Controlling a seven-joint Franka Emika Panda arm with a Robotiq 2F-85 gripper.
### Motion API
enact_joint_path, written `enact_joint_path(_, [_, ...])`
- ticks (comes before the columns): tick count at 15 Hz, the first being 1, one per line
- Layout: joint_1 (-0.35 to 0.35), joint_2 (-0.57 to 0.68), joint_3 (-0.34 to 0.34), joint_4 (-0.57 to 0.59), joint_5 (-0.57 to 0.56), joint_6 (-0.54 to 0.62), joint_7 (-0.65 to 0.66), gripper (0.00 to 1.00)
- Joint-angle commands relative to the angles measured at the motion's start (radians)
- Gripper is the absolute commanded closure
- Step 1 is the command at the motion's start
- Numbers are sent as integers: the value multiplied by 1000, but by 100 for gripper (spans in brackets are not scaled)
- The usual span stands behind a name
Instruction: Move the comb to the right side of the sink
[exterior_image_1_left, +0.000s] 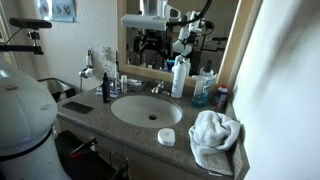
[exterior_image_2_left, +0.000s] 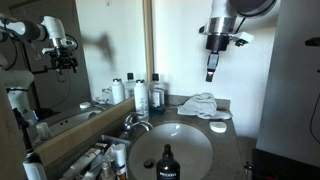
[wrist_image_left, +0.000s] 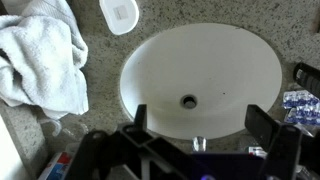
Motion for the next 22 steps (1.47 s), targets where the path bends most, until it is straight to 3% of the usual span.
enact_joint_path(1, [-8,1,7,2,5,-3,-4,0])
enact_joint_path(6, [81,32,57,-5,45,-48,-49,0])
enact_joint_path(11, [223,107,146,-21,148,-69,-98,0])
enact_joint_path(14, [272,154,205,-42,186,-72,-76,0])
enact_joint_path(17, [286,191,259,-85,220,-64,-15,0])
enact_joint_path(22, [307,247,327,-182,351,51,96,0])
